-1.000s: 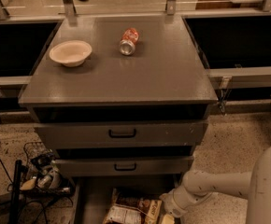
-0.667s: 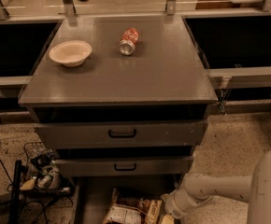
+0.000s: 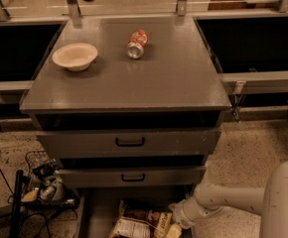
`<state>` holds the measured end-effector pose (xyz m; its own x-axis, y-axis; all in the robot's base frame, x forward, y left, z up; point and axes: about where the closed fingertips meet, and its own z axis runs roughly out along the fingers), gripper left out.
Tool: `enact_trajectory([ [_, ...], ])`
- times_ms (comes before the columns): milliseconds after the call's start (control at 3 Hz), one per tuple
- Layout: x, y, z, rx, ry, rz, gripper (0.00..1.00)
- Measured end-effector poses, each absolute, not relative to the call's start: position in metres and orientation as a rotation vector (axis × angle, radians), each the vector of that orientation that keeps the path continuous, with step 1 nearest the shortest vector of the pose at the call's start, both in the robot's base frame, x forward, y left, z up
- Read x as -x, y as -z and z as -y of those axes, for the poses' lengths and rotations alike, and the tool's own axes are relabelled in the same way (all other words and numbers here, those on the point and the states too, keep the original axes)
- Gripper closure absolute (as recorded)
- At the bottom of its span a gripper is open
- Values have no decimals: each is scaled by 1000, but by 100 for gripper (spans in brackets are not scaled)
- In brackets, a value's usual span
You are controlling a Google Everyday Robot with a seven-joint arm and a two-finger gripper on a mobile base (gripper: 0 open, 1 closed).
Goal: Pick brown chip bag from bottom drawer and place on counter
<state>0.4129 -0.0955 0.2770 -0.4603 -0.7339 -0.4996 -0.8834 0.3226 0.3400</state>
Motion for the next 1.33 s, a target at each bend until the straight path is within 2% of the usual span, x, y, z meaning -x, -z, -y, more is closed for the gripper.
enact_trajectory([
  [667,-437,-262,54,1483,-959,-2237,0],
  [1333,-437,-258,53,1483,-928,-2248,0],
])
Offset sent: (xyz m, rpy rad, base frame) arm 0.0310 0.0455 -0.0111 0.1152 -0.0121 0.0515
